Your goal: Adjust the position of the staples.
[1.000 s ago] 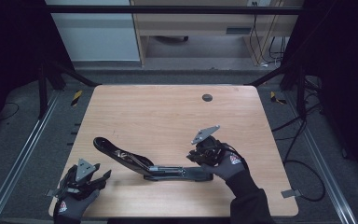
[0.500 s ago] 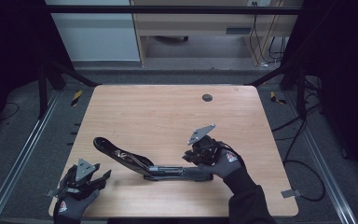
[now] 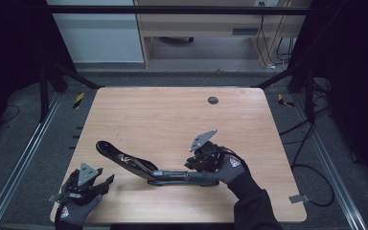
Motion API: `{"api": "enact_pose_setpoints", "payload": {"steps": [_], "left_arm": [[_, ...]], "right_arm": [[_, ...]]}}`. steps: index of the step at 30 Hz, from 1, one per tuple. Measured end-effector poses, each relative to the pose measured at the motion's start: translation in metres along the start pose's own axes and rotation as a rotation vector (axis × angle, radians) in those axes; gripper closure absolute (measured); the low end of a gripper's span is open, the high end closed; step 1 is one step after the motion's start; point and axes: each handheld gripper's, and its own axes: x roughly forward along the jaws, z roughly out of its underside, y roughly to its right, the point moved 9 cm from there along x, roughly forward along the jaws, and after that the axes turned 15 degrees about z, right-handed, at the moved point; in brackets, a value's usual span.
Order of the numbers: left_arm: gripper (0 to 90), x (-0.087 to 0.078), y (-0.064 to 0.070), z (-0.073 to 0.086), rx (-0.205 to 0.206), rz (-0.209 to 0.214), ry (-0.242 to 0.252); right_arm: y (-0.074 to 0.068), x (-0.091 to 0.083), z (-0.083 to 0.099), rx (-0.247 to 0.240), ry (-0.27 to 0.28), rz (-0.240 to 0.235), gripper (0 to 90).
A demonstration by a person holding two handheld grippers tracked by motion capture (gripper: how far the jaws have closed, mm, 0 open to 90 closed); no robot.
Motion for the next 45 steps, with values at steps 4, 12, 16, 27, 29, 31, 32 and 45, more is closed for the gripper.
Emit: {"api": "enact_pose_setpoints", "payload": {"steps": [4,12,16,27,29,31,32,45], "left_arm": [[47.7,0.000,0.000,0.000,0.000,0.001,-0.001],[47.7,0.000,0.000,0.000,-0.001,0.002,-0.002],[47.6,0.000,0.000,0.000,-0.002,0.002,-0.002],[47.6,0.000,0.000,0.000,-0.002,0.002,-0.002],[47.6,0.000,0.000,0.000,-0.002,0.001,-0.002],[47.6,0.001,0.000,0.000,-0.004,0.003,0.000],[47.6,0.001,0.000,0.001,-0.005,0.005,-0.001],[47.7,0.002,0.000,0.001,-0.009,0.013,0.001]], "right_arm": [[-0.001,0.001,0.000,-0.002,0.002,-0.007,78.3],[-0.003,0.002,0.001,-0.015,-0.001,-0.015,78.3],[-0.005,0.003,0.002,-0.022,-0.004,-0.021,78.3],[-0.008,0.004,0.002,-0.033,-0.002,-0.028,78.3],[-0.008,0.004,0.002,-0.038,-0.009,-0.030,78.3],[-0.009,0.005,0.003,-0.045,-0.011,-0.033,78.3],[-0.009,0.005,0.002,-0.045,-0.009,-0.036,78.3],[-0.011,0.009,-0.003,-0.061,-0.009,-0.054,78.3]]}}
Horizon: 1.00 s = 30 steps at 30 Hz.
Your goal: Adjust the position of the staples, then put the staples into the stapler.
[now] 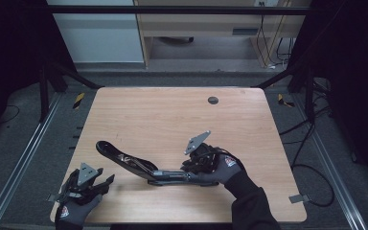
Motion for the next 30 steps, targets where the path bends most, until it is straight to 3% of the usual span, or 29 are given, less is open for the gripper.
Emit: {"api": "enact_pose_setpoints", "payload": {"steps": [30], "left_arm": [[47.6,0.0012,-0.0001,-0.0002,0.003,0.001,-0.004]], "right_arm": [[-0.0002,0.0100,0.0010,-0.030,-0.002,-0.015,78.3]]}}
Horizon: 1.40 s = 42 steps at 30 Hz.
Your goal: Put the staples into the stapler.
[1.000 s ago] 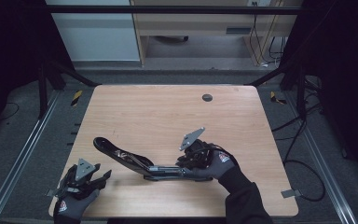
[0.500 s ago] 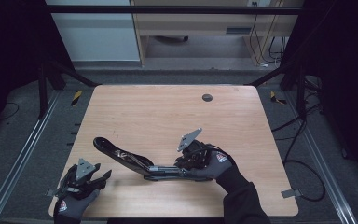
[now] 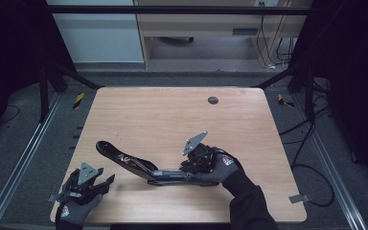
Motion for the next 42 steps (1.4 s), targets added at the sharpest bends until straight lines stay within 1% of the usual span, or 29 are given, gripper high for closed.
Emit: {"api": "enact_pose_setpoints", "payload": {"steps": [3,11,14,21,25,28,29,31,33,37,38,40,42], "left_arm": [[47.6,0.000,0.000,0.000,-0.001,0.000,-0.001],[47.5,-0.001,0.001,0.000,0.003,-0.007,-0.003],[47.5,0.000,0.001,0.000,0.002,-0.009,-0.001],[47.5,0.000,0.001,0.000,0.003,-0.008,-0.003],[47.5,-0.001,0.000,0.000,0.000,-0.010,-0.003],[47.5,0.000,0.000,0.000,0.000,-0.009,-0.004],[47.6,0.000,0.000,0.000,0.000,-0.009,-0.004],[47.5,0.000,0.000,0.000,0.000,-0.009,-0.003],[47.5,0.000,0.000,0.000,0.001,-0.009,-0.005],[47.5,0.000,0.000,0.000,0.003,-0.009,-0.006],[47.5,0.000,0.000,0.001,0.001,-0.009,-0.005],[47.6,0.000,0.000,0.001,0.001,-0.009,-0.007],[47.6,0.000,0.000,0.001,0.002,-0.010,-0.006]], "right_arm": [[-0.002,0.001,0.000,-0.009,0.005,-0.012,78.3],[-0.001,0.000,0.000,-0.017,0.010,-0.014,78.4],[-0.002,0.000,0.001,-0.018,0.002,-0.010,78.4],[-0.002,0.000,0.002,-0.032,0.008,-0.018,78.4],[-0.002,0.002,0.004,-0.040,-0.001,-0.022,78.4],[-0.001,0.005,0.004,-0.040,0.002,-0.022,78.4],[-0.001,0.006,0.004,-0.048,0.003,-0.024,78.4],[-0.002,0.007,0.003,-0.042,0.001,-0.020,78.4],[-0.003,0.008,0.003,-0.053,0.001,-0.026,78.4],[-0.004,0.010,0.003,-0.051,0.002,-0.027,78.4],[-0.003,0.010,0.004,-0.059,-0.002,-0.026,78.4],[-0.003,0.011,0.004,-0.056,-0.001,-0.024,78.4],[-0.003,0.012,0.004,-0.064,0.002,-0.027,78.4]]}}
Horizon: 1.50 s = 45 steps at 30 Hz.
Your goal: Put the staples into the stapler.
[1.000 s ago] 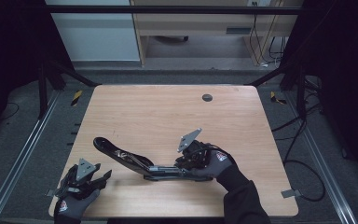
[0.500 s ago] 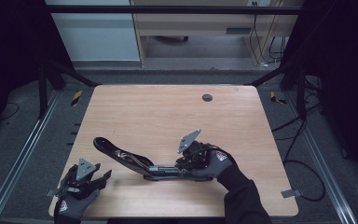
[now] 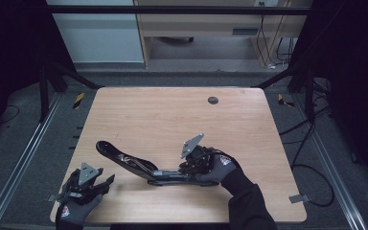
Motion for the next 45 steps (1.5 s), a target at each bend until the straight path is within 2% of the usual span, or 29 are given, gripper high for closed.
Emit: {"api": "enact_pose_setpoints", "payload": {"steps": [34,45], "left_arm": [[47.5,0.000,0.000,0.000,-0.001,0.001,-0.003],[47.5,0.000,0.000,0.000,0.000,0.001,-0.004]], "right_arm": [[-0.003,0.010,0.004,-0.044,-0.016,0.001,78.0],[-0.003,0.009,0.002,-0.038,-0.006,0.010,78.4]]}}
